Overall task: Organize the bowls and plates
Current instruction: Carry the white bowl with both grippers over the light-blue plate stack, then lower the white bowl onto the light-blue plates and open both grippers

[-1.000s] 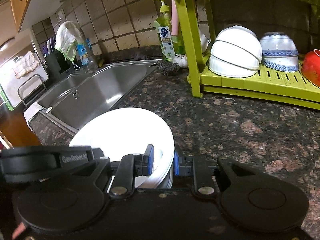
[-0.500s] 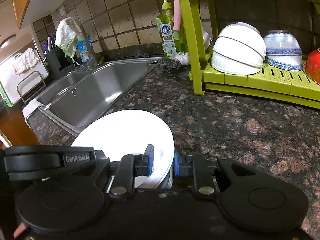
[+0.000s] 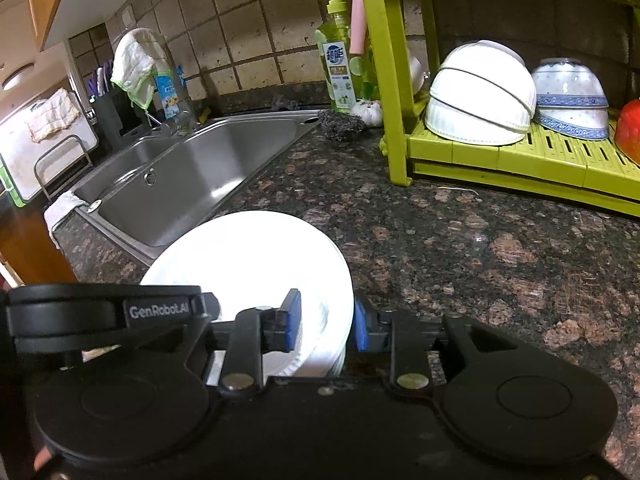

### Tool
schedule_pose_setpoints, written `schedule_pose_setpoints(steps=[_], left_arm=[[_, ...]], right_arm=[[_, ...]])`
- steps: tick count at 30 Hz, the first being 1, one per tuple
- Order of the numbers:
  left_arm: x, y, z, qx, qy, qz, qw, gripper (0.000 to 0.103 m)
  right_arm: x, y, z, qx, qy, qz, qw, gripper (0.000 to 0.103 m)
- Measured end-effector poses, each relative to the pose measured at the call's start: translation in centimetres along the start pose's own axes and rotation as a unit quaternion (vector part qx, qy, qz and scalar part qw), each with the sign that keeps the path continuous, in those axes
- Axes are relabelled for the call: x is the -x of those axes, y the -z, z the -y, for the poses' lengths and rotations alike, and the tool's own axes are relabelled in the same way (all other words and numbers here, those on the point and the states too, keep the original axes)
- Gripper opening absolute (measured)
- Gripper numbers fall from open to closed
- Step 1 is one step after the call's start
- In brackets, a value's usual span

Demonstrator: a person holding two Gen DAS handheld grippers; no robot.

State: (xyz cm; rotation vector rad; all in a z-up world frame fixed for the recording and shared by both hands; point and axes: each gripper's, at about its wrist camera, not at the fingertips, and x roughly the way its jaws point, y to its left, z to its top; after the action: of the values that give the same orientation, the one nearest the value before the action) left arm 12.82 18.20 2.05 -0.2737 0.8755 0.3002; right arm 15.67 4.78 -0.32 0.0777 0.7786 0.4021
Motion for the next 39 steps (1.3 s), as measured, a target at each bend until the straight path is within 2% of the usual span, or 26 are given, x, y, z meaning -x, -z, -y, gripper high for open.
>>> schedule_pose_setpoints(steps=[8,29,34,39], left_arm=[[0.3,0.0,0.1,-0.001,-0.002,0.004,1.0,0.045],[4.3,1.0,1.0,-0.029,-0.014,0.055,0.998,0.045],[5.4,2.1,1.1,-0.033,-0.021,0.069,0.9969,0.051],[6.4,3.5,1.1,-0.03,-0.039,0.087,0.995,0.052]], right_arm=[[0.1,-0.1,0.3,-0.006,-0.003,0.005,1.0,0.033],[3.6,0.1,0.0,0.008,-0.012,0.046,0.999,0.034],[4.9,0.7,0.5,0.01,-0.014,0.052,0.999,0.04],[6.5,1.5,1.4,0.007,-0.013,0.058,0.998,0.044]])
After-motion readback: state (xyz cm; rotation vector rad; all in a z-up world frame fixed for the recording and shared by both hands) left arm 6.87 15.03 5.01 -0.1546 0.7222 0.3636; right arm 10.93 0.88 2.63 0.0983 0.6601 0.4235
